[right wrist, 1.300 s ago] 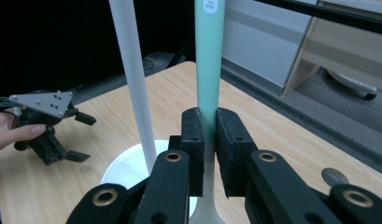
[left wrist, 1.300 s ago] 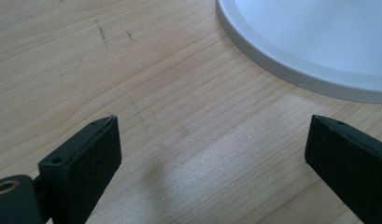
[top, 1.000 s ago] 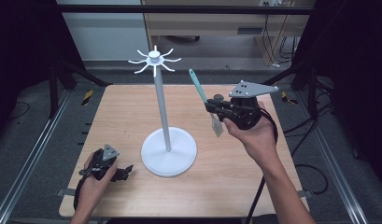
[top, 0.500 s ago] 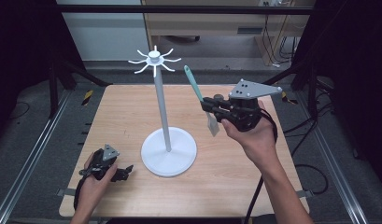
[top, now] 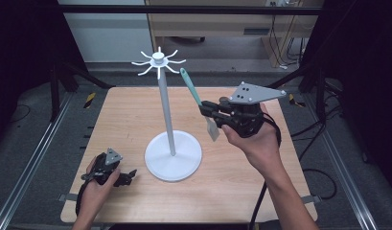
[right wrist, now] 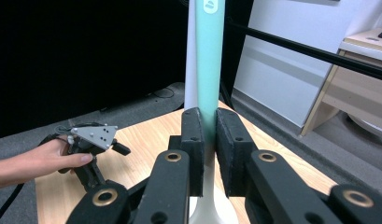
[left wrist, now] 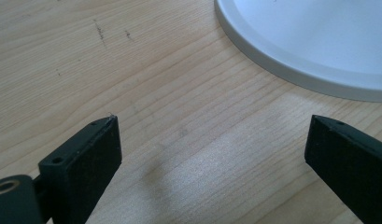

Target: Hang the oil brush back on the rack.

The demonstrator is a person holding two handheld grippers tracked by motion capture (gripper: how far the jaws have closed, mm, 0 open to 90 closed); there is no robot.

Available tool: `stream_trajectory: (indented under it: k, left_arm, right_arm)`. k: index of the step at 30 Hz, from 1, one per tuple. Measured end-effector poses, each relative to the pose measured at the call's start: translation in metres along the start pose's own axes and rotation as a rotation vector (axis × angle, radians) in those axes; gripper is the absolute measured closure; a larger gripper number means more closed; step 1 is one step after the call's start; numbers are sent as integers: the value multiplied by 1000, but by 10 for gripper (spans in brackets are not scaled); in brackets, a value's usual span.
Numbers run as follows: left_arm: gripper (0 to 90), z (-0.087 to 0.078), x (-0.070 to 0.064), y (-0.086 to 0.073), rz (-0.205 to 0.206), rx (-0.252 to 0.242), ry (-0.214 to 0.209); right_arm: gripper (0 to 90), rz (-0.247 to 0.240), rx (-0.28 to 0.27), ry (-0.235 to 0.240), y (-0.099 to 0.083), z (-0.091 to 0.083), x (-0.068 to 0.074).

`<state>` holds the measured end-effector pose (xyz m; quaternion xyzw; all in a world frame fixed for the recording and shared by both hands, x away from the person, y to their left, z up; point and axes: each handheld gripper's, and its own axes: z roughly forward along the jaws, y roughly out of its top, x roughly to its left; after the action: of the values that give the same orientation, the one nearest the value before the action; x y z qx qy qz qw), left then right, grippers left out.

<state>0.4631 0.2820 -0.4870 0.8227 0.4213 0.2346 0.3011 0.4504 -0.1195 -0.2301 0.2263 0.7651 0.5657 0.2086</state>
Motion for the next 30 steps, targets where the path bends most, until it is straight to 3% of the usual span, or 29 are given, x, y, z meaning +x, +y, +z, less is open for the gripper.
stream_trajectory:
  k: [30]
  left_arm:
    - [36, 0, 0, 0, 2, 2, -1]
  right_arm:
    - [821, -11, 38, -4, 4, 17, 4]
